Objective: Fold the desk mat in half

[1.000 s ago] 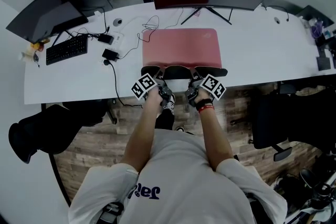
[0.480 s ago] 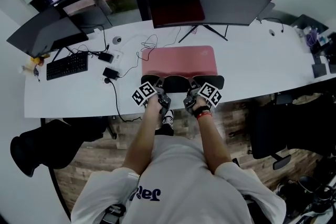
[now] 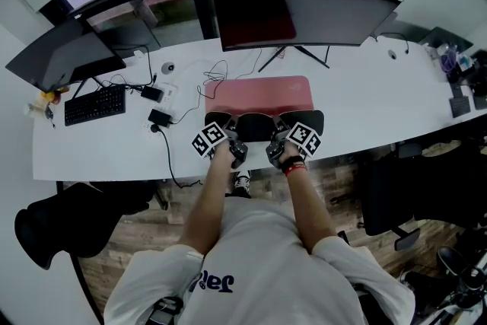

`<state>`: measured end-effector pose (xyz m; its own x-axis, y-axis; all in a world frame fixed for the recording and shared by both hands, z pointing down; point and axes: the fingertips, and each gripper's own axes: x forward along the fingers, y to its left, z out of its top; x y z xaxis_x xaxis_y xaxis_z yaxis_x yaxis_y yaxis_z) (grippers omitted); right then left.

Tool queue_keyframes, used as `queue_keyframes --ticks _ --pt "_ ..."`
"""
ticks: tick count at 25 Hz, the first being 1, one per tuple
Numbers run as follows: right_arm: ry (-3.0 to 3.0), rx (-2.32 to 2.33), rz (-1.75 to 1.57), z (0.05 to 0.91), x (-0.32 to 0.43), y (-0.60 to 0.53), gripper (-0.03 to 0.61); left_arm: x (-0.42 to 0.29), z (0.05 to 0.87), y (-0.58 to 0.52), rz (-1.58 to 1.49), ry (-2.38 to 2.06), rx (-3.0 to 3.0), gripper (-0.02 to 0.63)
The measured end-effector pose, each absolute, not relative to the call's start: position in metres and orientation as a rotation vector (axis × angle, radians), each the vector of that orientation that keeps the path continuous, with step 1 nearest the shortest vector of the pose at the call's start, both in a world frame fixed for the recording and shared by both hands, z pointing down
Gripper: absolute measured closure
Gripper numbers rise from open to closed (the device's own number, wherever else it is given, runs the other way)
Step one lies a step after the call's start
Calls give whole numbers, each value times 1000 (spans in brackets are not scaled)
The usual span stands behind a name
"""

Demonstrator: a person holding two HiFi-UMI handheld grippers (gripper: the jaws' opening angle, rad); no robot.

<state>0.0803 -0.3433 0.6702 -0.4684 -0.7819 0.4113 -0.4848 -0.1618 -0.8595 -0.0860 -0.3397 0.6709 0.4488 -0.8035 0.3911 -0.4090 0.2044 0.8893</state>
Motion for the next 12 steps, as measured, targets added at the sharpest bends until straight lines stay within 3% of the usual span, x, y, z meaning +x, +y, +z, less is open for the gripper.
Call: queue_keyframes --ticks 12 --pt "1854 -1474 -1655 671 73 -379 549 -93 674 -373 -373 -1141 1436 586"
